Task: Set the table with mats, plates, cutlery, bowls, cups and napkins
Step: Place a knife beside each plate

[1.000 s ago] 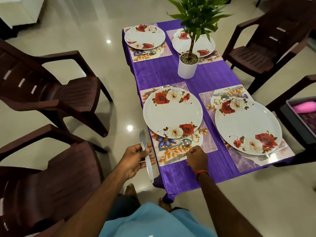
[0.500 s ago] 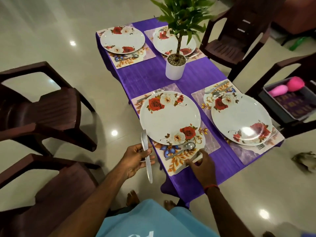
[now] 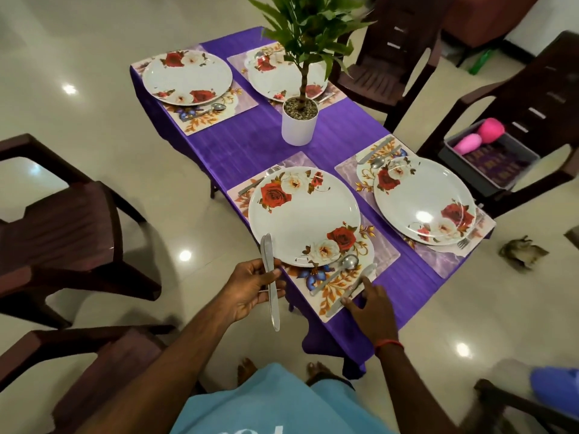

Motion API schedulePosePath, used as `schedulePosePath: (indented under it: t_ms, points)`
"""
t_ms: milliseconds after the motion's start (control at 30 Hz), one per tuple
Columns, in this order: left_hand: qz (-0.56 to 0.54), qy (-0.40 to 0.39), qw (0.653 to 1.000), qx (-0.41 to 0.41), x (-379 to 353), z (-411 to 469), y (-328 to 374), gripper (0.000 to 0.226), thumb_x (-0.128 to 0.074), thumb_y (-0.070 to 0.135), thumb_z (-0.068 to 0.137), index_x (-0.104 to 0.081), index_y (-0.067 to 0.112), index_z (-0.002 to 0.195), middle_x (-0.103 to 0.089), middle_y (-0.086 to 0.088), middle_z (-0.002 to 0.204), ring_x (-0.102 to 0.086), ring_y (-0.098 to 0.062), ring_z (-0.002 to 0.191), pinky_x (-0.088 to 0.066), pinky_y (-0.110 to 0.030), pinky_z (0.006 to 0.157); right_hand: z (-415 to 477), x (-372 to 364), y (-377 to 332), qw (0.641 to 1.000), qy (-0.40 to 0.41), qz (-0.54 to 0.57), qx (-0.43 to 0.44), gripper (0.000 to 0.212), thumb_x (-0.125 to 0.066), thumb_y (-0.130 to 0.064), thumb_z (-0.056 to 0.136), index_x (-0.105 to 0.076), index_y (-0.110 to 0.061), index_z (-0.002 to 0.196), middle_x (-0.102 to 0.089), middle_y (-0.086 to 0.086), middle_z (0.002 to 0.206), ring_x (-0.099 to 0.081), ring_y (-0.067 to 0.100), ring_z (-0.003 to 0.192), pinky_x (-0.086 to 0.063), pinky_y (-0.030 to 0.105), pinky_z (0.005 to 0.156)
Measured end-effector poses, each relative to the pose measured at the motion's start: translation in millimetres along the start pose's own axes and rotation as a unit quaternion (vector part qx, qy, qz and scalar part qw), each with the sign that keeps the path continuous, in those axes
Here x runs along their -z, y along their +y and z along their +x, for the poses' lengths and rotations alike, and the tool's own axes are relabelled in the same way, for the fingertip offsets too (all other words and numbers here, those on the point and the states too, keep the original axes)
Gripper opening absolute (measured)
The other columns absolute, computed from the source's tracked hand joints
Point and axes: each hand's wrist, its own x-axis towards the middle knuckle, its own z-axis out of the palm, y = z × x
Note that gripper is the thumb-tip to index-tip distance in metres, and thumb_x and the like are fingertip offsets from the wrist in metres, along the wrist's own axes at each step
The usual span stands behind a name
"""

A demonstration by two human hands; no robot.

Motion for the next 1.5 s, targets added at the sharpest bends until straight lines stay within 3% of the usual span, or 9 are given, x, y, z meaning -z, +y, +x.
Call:
schedulePosePath:
  t_ms: [267, 433, 567, 667, 767, 1000, 1167, 1333, 1500]
  points:
    - [0.004, -0.002, 1.000, -0.009, 25.7, -4.9, 13.3, 0.023, -0.066, 0.001, 0.096, -0.070, 0.002, 0.118, -0.074, -0.021, 0.102, -0.076, -0.033, 0.087, -0.064, -0.048, 0.076, -2.1, 13.6, -30.3, 1.000, 0.006, 0.001, -0.022, 0.060, -0.068, -0.043, 0.093, -0.047, -0.018, 0.144, -0.057, 0.012, 0.130, -0.059, 0.025, 0.111, -0.050, 0.038, 0.090]
    - [-0.007, 0.010, 1.000, -0.023, 41.7, -14.1, 22.4, 0.022, -0.068, 0.002, 0.095, -0.072, 0.004, 0.116, -0.074, -0.021, 0.106, -0.076, -0.037, 0.094, -0.064, -0.048, 0.075, 15.5, 26.5, -109.0, 0.991, 0.045, 0.037, 0.122, 0.034, -0.070, -0.032, 0.093, -0.067, -0.016, 0.123, -0.070, 0.005, 0.104, -0.067, 0.019, 0.091, -0.057, 0.036, 0.081]
    - [-0.034, 0.021, 0.999, -0.035, 59.8, -19.8, 35.9, 0.023, -0.070, 0.001, 0.093, -0.074, 0.004, 0.116, -0.075, -0.021, 0.109, -0.074, -0.041, 0.098, -0.062, -0.056, 0.084, 30.5, 28.5, -191.6, 0.970, 0.000, 0.051, 0.237, 0.024, -0.071, -0.033, 0.093, -0.072, -0.019, 0.112, -0.071, -0.003, 0.094, -0.063, 0.008, 0.079, -0.054, 0.025, 0.078]
    - [-0.039, 0.031, 0.997, -0.051, 72.6, -23.8, 50.9, 0.021, -0.070, 0.003, 0.092, -0.075, 0.006, 0.112, -0.077, -0.017, 0.106, -0.076, -0.038, 0.095, -0.063, -0.053, 0.082, 30.9, 24.2, -250.7, 0.952, -0.077, 0.150, 0.256, 0.021, -0.072, -0.030, 0.093, -0.072, -0.017, 0.110, -0.073, -0.005, 0.095, -0.066, 0.002, 0.082, -0.050, 0.010, 0.077]
    - [-0.038, 0.043, 0.996, -0.066, 85.9, -20.1, 70.9, 0.020, -0.069, 0.002, 0.093, -0.074, 0.005, 0.112, -0.077, -0.018, 0.104, -0.076, -0.040, 0.094, -0.064, -0.049, 0.077, 38.1, 11.7, -297.1, 0.935, -0.156, 0.187, 0.259, 0.028, -0.069, -0.033, 0.094, -0.071, -0.016, 0.116, -0.074, -0.004, 0.100, -0.066, -0.002, 0.089, -0.049, 0.008, 0.077]
    - [-0.033, 0.053, 0.994, -0.089, 120.3, 9.9, 124.9, 0.025, -0.074, 0.002, 0.089, -0.073, 0.001, 0.115, -0.076, -0.021, 0.108, -0.075, -0.042, 0.094, -0.062, -0.054, 0.083, 86.7, -13.6, -363.2, 0.933, -0.163, 0.249, 0.200, 0.011, -0.070, -0.016, 0.093, -0.073, -0.013, 0.102, -0.073, -0.006, 0.087, -0.068, -0.001, 0.078, -0.050, 0.009, 0.068]
    - [-0.026, 0.055, 0.995, -0.084, 143.3, 32.6, 156.4, 0.025, -0.077, 0.004, 0.088, -0.075, 0.004, 0.112, -0.076, -0.020, 0.107, -0.075, -0.043, 0.091, -0.064, -0.048, 0.077, 119.7, -22.5, -398.4, 0.910, -0.200, 0.329, 0.156, 0.018, -0.074, -0.026, 0.090, -0.074, -0.017, 0.106, -0.077, -0.001, 0.092, -0.074, 0.018, 0.087, -0.062, 0.039, 0.083]
    - [-0.049, 0.062, 0.994, -0.077, 162.7, 55.0, 174.3, 0.032, -0.079, 0.006, 0.084, -0.074, 0.005, 0.116, -0.076, -0.019, 0.109, -0.074, -0.045, 0.095, -0.061, -0.055, 0.086, 148.4, -31.5, -430.9, 0.902, -0.194, 0.337, 0.185, 0.013, -0.072, -0.019, 0.092, -0.072, -0.014, 0.104, -0.076, -0.001, 0.090, -0.073, 0.013, 0.083, -0.061, 0.031, 0.079]
    - [-0.080, 0.094, 0.990, -0.074, 188.1, 73.7, 189.0, 0.022, -0.073, 0.004, 0.090, -0.074, 0.004, 0.112, -0.076, -0.020, 0.107, -0.074, -0.047, 0.093, -0.061, -0.057, 0.084, 166.8, -44.3, -460.5, 0.903, -0.195, 0.354, 0.147, 0.009, -0.072, -0.017, 0.091, -0.071, -0.014, 0.100, -0.075, 0.004, 0.083, -0.073, 0.021, 0.076, -0.062, 0.039, 0.070]
